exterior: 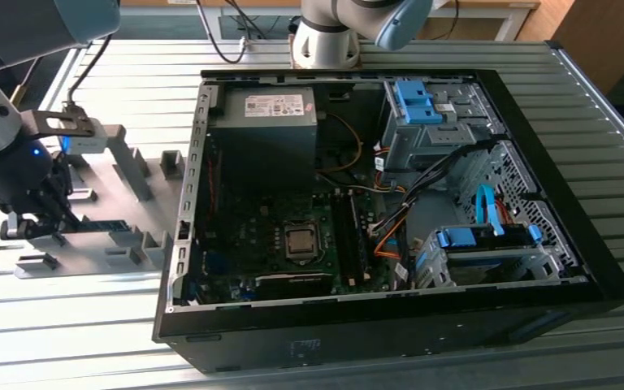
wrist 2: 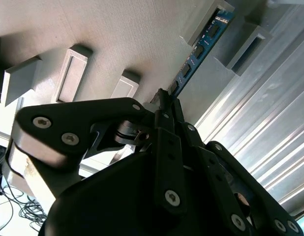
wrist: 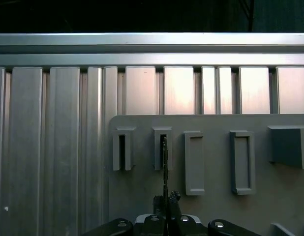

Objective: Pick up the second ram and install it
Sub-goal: 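Pick up the second ram and move it above second insertion slot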

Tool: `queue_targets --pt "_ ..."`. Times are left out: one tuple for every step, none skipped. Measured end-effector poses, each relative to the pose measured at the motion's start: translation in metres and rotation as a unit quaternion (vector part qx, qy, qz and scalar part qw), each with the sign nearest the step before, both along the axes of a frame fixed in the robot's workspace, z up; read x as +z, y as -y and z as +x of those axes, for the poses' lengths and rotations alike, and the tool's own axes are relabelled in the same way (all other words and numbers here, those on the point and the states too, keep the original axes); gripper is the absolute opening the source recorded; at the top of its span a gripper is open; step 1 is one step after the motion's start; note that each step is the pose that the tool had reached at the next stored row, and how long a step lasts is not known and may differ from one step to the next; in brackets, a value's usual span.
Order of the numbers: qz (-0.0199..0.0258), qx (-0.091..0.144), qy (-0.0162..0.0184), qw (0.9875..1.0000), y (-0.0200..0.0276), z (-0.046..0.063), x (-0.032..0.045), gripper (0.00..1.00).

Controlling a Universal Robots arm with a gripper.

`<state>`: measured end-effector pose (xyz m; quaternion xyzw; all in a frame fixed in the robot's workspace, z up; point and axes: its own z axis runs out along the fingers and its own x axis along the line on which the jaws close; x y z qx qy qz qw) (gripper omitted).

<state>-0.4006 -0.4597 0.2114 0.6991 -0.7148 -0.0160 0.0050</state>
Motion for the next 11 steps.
queue_targets --pt "0.0000 0.000 0.0000 1.0000 0.0000 0.0000 0.0001 0.14" --pt "0.0000 0.000 0.0000 1.0000 0.0000 0.0000 0.0003 0.14" --pt "0.0000 0.000 0.0000 1.0000 0.0000 0.0000 0.0005 0.14" --pt "0.0000 0.000 0.0000 1.0000 0.0000 0.0000 0.0007 0.14" --pt "0.0000 0.000 0.0000 1.0000 0.0000 0.0000 0.0033 0.14" --pt "0.0000 0.000 0.0000 1.0000 0.0000 0.0000 0.0049 0.14" --pt "0.0000 0.000 0.0000 1.0000 0.0000 0.0000 0.0051 0.14" --pt "0.0000 0.000 0.0000 1.0000 0.0000 0.0000 0.0052 0.14" --pt "0.0000 0.000 0.0000 1.0000 0.0000 0.0000 0.0054 0.14" --pt "0.0000 0.000 0.0000 1.0000 0.0000 0.0000 0.0055 0.14" --pt "0.0001 0.000 0.0001 1.0000 0.0000 0.0000 0.0056 0.14"
